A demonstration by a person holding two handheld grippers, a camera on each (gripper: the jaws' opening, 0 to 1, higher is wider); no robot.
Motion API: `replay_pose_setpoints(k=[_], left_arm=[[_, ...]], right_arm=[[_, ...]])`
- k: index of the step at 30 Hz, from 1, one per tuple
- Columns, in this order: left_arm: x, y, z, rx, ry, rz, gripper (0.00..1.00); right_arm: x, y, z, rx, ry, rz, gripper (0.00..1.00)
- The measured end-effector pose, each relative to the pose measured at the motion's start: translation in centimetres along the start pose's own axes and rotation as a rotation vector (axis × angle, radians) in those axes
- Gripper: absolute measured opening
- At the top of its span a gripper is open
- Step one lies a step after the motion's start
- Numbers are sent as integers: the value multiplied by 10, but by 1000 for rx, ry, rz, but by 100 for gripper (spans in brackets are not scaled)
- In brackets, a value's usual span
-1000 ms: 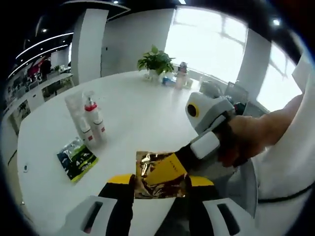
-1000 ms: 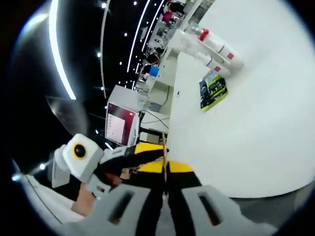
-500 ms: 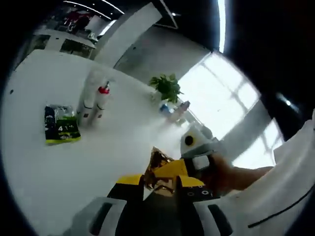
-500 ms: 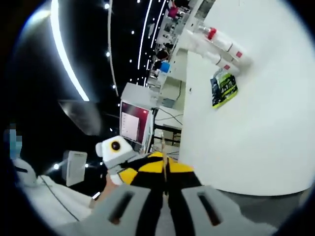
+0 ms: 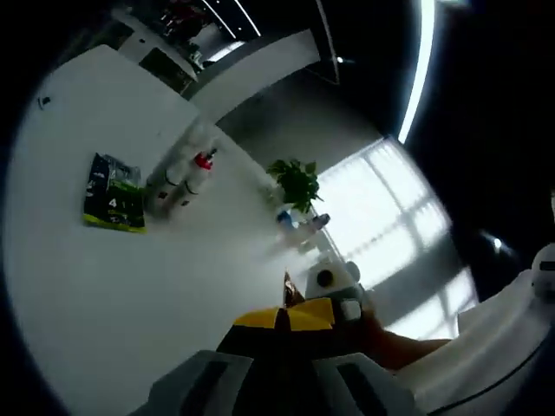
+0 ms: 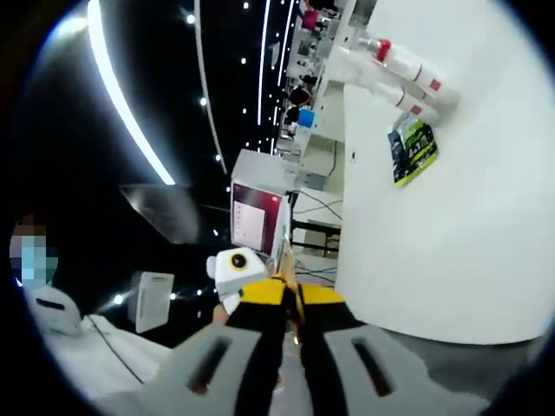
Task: Arrange the skincare products in the storage area until every visible bottle or jar stands upright without overlapping.
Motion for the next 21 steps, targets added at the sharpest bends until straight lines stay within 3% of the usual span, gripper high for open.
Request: replay_pose_setpoints(k=[3,8,9,11,14,16,18,19,21], left_arm=[[2,2,0,-21,31,2,1],[3,4,-6,-26,49,-5,1],[5,4,-5,-37,54,-9,1],[3,5,-5,-42,68,-21,1],[1,8,-5,-49,72,-49,2],[-4,9,-6,-44,106,-100,4],[-6,7,-10,-15,99,-123,16],[-7,5,-10,-16,97,-124,17],[-11,3,-14,19,73,-146,3]], right_arm=[[-1,0,4,-16,-1,-6,6],[0,2,19,-108,21,-18,4],[1,2,18,-99,17,-16,3],[7,-1,15,-95,98,-38,2],[11,-1,14,-79,23,20,2],[13,-1,15,-61,26,39,2],[19,-4,11,-15,9,73,2],[21,-6,7,20,-2,85,2],[21,-11,5,39,11,70,2]])
Point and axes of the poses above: the point that each gripper's makers call its tool centre point, and the gripper's own axes: y roughly backward along the fingers, x roughly to its left, z roughly out of its top, the point moved 3 cm from there along y, roughly backward along the fingers, and after that the axes turned 11 degrees about x, right-handed, at the moved point
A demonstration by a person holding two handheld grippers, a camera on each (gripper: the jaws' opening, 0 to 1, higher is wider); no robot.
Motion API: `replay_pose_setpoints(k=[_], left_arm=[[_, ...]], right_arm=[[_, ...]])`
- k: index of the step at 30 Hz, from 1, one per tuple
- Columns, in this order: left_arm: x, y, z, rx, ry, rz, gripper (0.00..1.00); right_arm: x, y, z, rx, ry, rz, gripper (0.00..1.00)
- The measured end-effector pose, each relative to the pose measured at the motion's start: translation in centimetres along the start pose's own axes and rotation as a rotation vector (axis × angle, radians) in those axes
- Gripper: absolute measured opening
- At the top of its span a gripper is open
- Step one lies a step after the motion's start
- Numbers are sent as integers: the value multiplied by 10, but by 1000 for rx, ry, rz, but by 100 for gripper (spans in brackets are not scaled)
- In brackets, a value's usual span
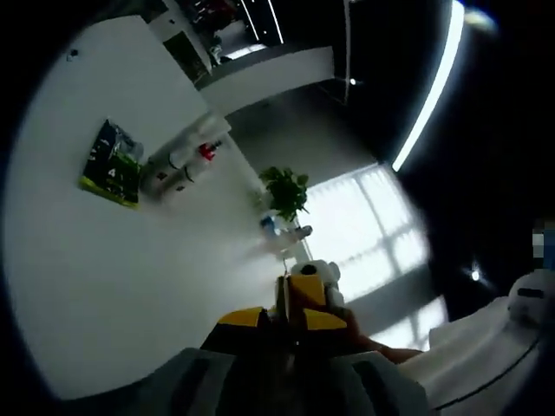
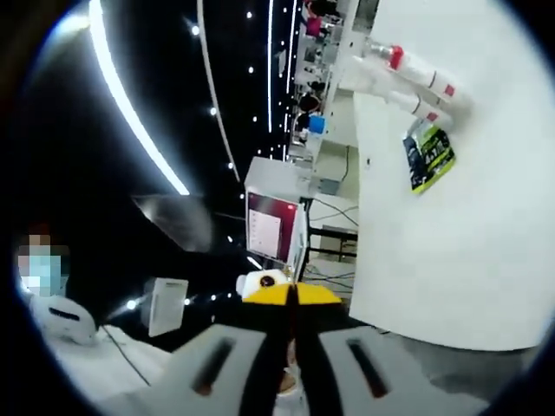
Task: Arrange the skincare products in the storage area until every visible bottle or jar stands upright without overlapping.
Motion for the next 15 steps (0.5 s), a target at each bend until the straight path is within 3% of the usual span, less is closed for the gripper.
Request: replay_pose_setpoints(k=[1,2,3,6,7,10,15], left_arm=[[-4,0,6,-45,33,-34,2],[-2,1,4,-36,54,-37,2],[-2,2,8,-66,90,-60,2],[2,4,10,-97,69,-42,1],[4,7,17,-161,81,-32,1],[7,17,31,-276,132,-43,1],[6,10,25,-250,123,-32,1]], right_arm=[[0,-1,0,1,8,-7,2],[1,-1,2,-16,-2,11,2],[0,-1,4,-28,-12,7,3],[-4,-2,7,-61,1,-14,7],[-5,-2,6,-56,0,-18,9],[-6,-2,-1,-40,0,-17,10],[-2,2,-1,-62,39,1,3]])
Point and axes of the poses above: the point that each gripper's makers call its tool centre point, and the gripper's own axes: y roughly backward along the fingers, x roughly to its left, z roughly out of its top, the point moved 3 cm from there along y, roughly backward along the fingers, and after that the axes turned 11 degrees about x, right-handed, at the moved point
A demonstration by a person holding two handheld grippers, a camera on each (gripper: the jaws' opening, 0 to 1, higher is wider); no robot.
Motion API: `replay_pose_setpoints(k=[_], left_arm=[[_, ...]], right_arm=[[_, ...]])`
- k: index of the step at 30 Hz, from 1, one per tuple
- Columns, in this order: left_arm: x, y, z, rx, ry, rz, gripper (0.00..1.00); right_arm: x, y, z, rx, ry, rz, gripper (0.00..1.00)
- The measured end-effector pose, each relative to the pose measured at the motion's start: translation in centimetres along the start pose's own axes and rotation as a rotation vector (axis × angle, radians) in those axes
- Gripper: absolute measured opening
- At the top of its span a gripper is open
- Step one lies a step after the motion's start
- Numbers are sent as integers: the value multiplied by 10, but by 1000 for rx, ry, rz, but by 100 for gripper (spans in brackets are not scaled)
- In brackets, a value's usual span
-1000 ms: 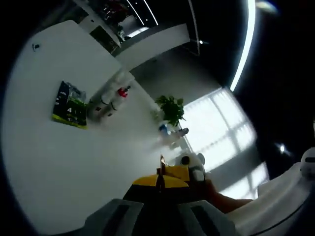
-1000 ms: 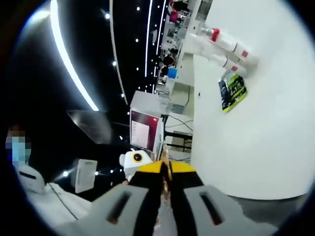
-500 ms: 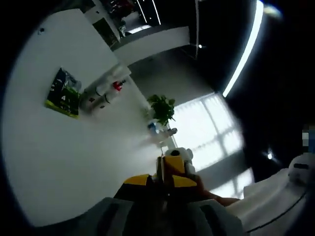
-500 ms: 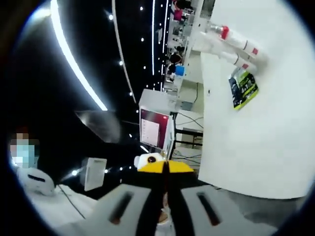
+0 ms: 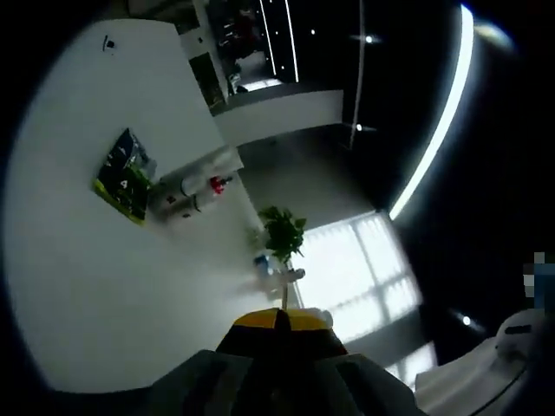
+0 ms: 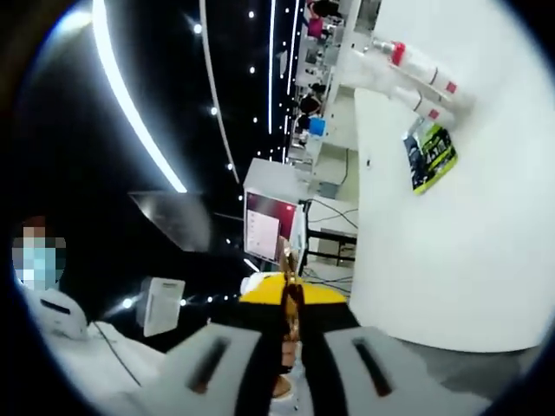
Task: Arrange the skincare products in the storage area until every visible bottle or jar stands upright without overlapping.
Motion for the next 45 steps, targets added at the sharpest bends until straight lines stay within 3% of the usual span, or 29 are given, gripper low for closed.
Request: replay_pose_setpoints(k=[1,5,9,14,19,22,23,25,27,29,31,36,38,45], left_arm=[[-1,-1,0,-5,26,-20,1],[-3,-2,-1,-25,73,-51,2],[-5,-1,-8,23,51,-55,3],[-6,-1,-14,82,36,-58,2],[-12,-1,-21,152,18,-74,1],[-12,0,-19,145,-13,-55,1],[-10,1,-16,124,-5,-54,1],[-8,3,-8,64,31,-60,1],[-6,7,0,-2,59,-62,1],[-4,8,1,-19,49,-45,1],[-3,6,-3,-1,52,-42,1],[-2,7,-7,-12,89,-63,1],[-5,7,-9,3,94,-80,2],[-7,9,-16,76,49,-68,2]], right_arm=[[-2,1,1,-1,36,-20,3],[2,4,3,-2,-5,21,2],[3,11,8,-18,-43,44,2],[7,13,0,46,-82,62,2],[8,15,0,151,-85,59,2],[8,13,3,157,-55,41,3],[5,12,9,114,-25,20,4],[3,11,11,90,-24,9,9],[4,9,5,115,-28,25,9],[3,6,-1,137,-2,8,8],[0,6,-1,114,46,-15,4],[2,7,-3,106,14,13,3],[5,9,-5,131,-32,44,2],[6,12,-7,189,-73,54,2]])
Point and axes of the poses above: the point that each gripper's makers call its tool centre point, and the gripper's own axes: y roughly backward along the fingers, x roughly to its left, z roughly out of its top, the point moved 3 cm from there along y, roughly backward along the fingers, and after that the axes turned 11 degrees about x, right-handed, at the moved point
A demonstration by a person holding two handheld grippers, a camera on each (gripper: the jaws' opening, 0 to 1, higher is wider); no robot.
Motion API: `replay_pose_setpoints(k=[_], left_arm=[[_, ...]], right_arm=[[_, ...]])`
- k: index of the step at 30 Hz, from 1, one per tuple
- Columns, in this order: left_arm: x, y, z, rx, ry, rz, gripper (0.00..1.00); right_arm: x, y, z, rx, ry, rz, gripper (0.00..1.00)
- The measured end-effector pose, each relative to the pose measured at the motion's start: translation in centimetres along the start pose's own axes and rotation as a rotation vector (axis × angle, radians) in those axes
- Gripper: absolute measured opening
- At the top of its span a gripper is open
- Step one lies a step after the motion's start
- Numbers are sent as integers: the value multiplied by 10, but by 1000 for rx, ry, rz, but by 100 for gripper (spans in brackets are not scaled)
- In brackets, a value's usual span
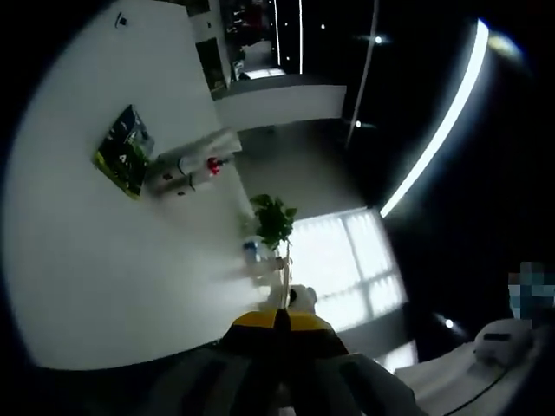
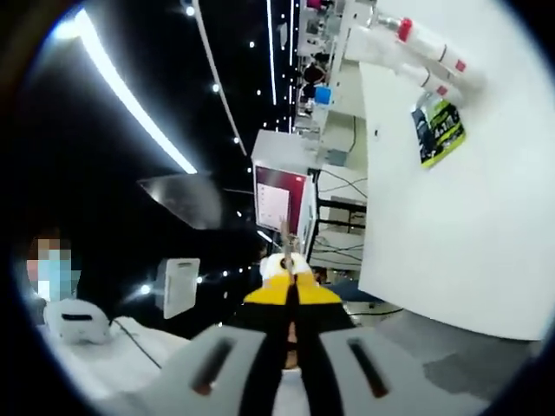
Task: Arrange the skincare products in the storage area until every visible bottle or jar stands upright without overlapping.
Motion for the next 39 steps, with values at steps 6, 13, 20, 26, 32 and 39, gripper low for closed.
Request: replay_pose_setpoints(k=[6,13,20,26,32,39], left_arm=[[1,4,1,-2,-17,14,2],[9,10,8,-47,10,29,1],[17,23,25,-92,39,35,1],[34,34,53,-119,60,76,1],[52,45,90,-135,61,128,1],[73,49,137,-154,70,163,1]], right_arm=[[-1,-2,2,-10,-19,6,2],[-8,-6,7,-64,50,-50,8],[-15,6,8,-104,230,-172,25],[-35,21,-4,-64,383,-393,33],[-42,41,-10,-91,430,-522,34],[-43,74,-8,-109,528,-682,36]])
Point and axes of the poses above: the point that each gripper's makers call its tool centre point, and the gripper's own axes: y roughly backward along the fingers, x roughly to its left, z roughly out of its top, the point moved 3 cm from there along y, roughly backward along the fingers, and after that the axes turned 11 degrees about x, right-handed, at the moved point
